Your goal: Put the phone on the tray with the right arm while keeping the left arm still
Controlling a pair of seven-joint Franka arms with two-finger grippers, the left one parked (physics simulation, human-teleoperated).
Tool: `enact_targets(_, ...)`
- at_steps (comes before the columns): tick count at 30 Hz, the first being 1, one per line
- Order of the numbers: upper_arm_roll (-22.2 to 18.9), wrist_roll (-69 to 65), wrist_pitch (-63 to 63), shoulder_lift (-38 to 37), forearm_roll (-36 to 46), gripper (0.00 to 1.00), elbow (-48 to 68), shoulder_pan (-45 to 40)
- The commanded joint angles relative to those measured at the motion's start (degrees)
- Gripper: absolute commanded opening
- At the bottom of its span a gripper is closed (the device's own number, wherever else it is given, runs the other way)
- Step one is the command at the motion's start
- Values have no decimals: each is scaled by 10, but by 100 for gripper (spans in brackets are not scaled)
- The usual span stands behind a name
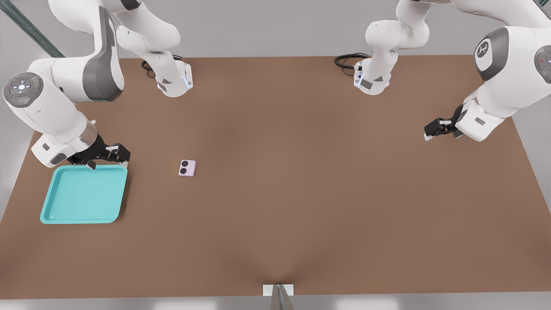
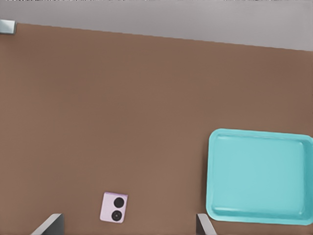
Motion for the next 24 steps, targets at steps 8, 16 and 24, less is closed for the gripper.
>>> enact_targets(8, 59, 226, 240, 12, -17, 100, -225, 33)
enact_targets(16, 71, 408, 320, 14, -17, 100, -330, 28)
enact_targets(24, 105, 490, 393, 26, -15, 100, -417, 4)
